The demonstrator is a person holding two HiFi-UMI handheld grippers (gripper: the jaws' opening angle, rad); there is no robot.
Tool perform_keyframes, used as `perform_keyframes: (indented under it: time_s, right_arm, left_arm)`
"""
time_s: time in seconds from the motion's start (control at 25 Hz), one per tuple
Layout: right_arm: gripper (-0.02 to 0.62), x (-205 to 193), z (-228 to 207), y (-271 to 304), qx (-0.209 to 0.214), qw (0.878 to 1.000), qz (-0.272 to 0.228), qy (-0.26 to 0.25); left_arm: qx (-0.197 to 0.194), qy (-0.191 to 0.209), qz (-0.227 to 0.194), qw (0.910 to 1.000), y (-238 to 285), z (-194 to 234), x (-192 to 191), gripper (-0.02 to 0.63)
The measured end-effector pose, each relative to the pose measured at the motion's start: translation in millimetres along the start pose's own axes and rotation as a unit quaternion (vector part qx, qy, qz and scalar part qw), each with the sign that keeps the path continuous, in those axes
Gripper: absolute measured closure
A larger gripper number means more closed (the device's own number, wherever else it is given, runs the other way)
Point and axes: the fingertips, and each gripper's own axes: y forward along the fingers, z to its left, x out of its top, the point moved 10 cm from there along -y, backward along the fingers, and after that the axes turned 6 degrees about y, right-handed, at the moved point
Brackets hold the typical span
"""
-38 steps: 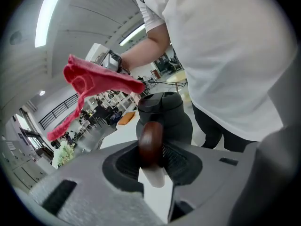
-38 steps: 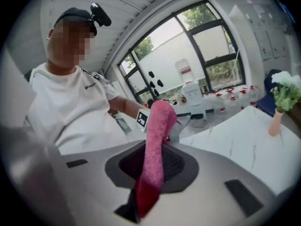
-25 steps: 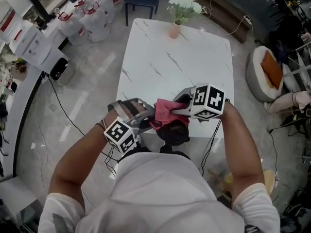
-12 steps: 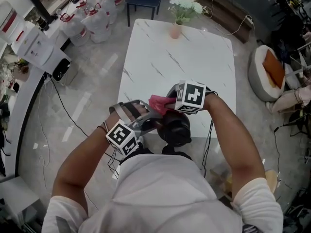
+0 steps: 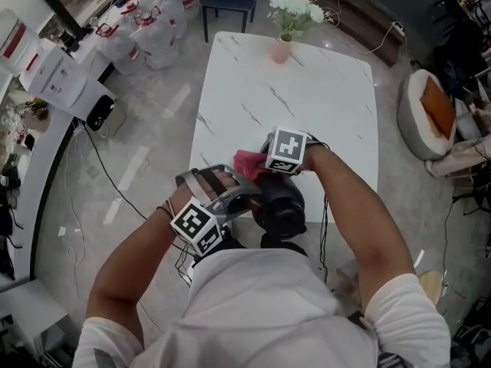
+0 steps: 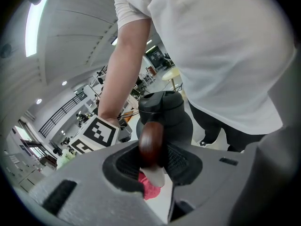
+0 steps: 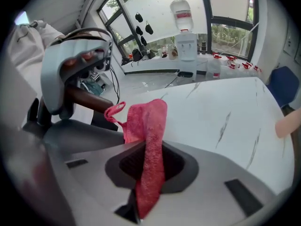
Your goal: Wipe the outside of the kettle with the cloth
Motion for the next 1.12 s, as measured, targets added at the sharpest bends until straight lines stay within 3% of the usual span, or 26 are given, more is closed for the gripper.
perform_keyframes:
  time_s: [0.52,0.64,0.76,0.88,1.0,1.12]
  right_arm:
    - [0.535,0.8,-33.4,35.6,-0.002,1.0,0.005,0.023]
    - [0.535,1.9,-34.7,16.8,-0.018,0.999,-0.027,0.034]
    - [0.535,-2.7,-38.7,-13.7,-0.037,0.99,-0.102,0.086]
    - [0.534,-23.1,-39.2,-43.7,-0.068,0.957,-0.208,0.189]
    - [0.534,-56.8,-30.9,-72.2,-0.117,0.904,-0.297,0.284]
    - [0.534,-91.7,-9.5,-94.0,-0.159,0.854,-0.36,0.34]
  left_arm:
    - [-0.005,-0.042,-0.006,0.9991,-0.7,7.2,-19.9,0.494]
    - [-0.005,-0.053,-0.011,0.9985,-1.0,8.9,-25.9,0.494]
    - [-0.007,-0.065,-0.017,0.9977,1.0,10.3,-36.0,0.494]
    - [-0.015,-0.089,-0.023,0.9957,3.9,12.9,-45.6,0.494]
    - [-0.021,-0.12,-0.028,0.9922,7.4,18.3,-55.7,0.492]
    - [-0.021,-0.172,-0.029,0.9844,8.5,20.4,-71.6,0.492]
